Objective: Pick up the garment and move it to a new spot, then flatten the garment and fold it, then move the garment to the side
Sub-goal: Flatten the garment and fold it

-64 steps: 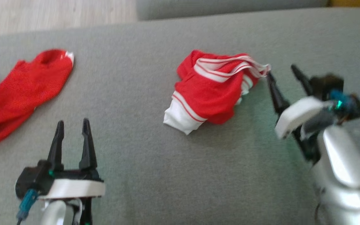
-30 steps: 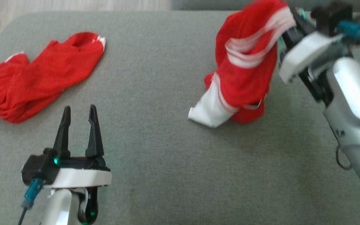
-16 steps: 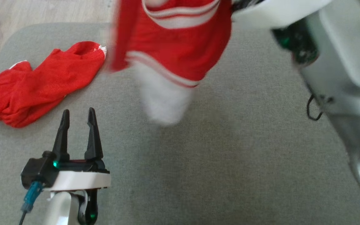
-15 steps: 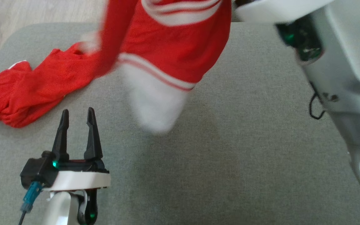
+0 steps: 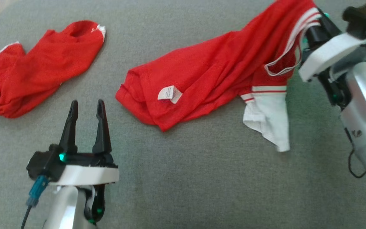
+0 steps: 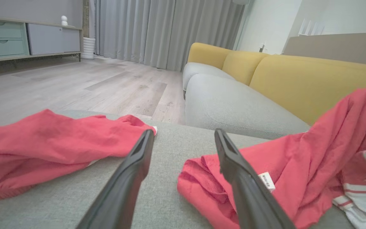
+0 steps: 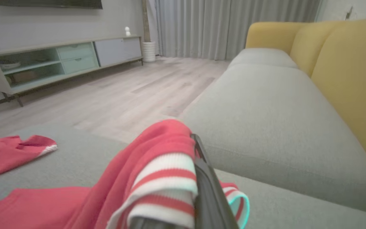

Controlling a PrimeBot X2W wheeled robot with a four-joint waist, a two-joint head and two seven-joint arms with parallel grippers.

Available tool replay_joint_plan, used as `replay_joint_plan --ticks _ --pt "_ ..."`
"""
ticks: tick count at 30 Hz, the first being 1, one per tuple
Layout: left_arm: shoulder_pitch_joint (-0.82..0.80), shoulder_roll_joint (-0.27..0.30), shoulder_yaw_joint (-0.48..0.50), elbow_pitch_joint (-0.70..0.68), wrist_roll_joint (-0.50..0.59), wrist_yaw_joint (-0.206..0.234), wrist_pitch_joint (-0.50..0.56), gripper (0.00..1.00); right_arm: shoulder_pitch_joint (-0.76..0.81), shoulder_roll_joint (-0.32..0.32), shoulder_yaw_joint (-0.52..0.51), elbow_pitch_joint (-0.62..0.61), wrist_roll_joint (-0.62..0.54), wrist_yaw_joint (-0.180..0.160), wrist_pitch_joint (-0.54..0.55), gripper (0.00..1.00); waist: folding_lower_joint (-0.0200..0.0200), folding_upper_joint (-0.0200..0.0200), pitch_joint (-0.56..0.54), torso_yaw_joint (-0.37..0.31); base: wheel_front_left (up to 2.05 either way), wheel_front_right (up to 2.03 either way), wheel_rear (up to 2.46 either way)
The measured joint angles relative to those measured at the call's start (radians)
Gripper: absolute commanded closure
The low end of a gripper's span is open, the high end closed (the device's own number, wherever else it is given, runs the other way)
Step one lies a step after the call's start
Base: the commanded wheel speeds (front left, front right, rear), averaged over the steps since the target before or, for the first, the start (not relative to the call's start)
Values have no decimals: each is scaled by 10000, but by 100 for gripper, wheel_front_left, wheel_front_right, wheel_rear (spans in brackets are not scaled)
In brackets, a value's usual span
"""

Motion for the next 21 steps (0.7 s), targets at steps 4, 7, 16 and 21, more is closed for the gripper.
replay_joint_plan --ticks 4,7,16,21 --pt "-143 -13 -117 56 0 -4 -2 0 -195 4 -290 1216 -146 0 -167 60 1 0 188 138 0 0 0" --pt "-141 -23 -153 153 0 -12 -2 0 -374 19 -311 2034 -389 0 77 0 0 0 111 155 0 0 0" --pt "128 -29 -2 341 23 -15 -2 0 -121 96 -284 2788 -439 0 1319 0 -2 0 -612 -122 0 0 0" --pt "662 -19 207 355 92 -15 -2 0 1110 167 -276 1638 -188 0 1499 0 -3 0 -1127 -598 0 0 0"
